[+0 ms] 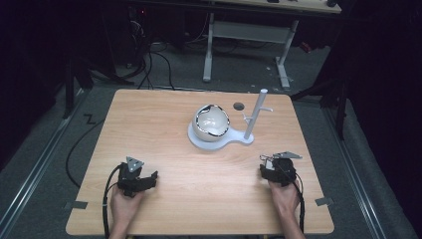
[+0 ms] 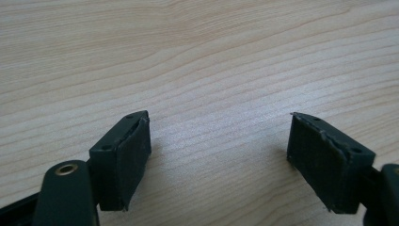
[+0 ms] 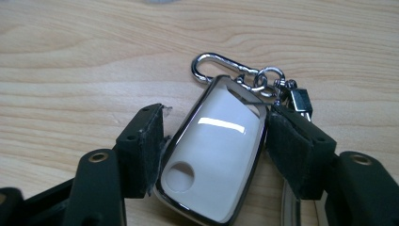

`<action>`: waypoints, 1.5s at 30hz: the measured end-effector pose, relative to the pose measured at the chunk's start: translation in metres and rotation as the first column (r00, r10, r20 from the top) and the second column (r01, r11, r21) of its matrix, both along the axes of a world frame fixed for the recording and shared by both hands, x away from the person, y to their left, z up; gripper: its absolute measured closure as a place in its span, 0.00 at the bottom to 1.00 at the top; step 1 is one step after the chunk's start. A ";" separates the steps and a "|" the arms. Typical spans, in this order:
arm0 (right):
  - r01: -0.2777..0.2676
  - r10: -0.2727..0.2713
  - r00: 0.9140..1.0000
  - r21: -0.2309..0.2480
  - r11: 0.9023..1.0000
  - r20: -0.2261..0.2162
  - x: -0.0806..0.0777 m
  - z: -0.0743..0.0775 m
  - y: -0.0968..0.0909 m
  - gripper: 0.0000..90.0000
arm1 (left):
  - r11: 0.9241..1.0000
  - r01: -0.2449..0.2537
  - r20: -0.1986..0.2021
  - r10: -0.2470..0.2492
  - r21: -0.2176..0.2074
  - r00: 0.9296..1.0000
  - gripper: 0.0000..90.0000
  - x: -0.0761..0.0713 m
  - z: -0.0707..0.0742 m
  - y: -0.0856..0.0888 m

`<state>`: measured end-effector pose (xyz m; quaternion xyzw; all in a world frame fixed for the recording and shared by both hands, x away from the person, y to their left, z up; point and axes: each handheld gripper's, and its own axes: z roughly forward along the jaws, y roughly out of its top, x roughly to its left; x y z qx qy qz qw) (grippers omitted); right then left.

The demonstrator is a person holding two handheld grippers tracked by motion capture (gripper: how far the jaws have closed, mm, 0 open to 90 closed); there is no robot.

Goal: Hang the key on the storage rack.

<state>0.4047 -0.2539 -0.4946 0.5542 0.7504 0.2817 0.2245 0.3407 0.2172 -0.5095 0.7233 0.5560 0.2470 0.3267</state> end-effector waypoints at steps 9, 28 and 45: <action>0.008 -0.008 1.000 0.002 1.000 0.003 0.002 0.000 -0.005 0.54 | 1.000 0.000 0.000 0.000 0.000 1.000 0.25 0.000 0.000 0.000; -0.040 0.035 0.997 0.061 0.997 0.069 -0.007 0.018 -0.014 0.57 | 1.000 0.001 0.000 -0.001 0.000 1.000 0.25 0.000 0.000 0.000; -0.095 0.077 0.983 0.102 0.990 0.169 -0.015 0.057 -0.023 0.57 | 1.000 0.001 0.000 -0.001 0.000 1.000 0.25 0.000 0.000 0.000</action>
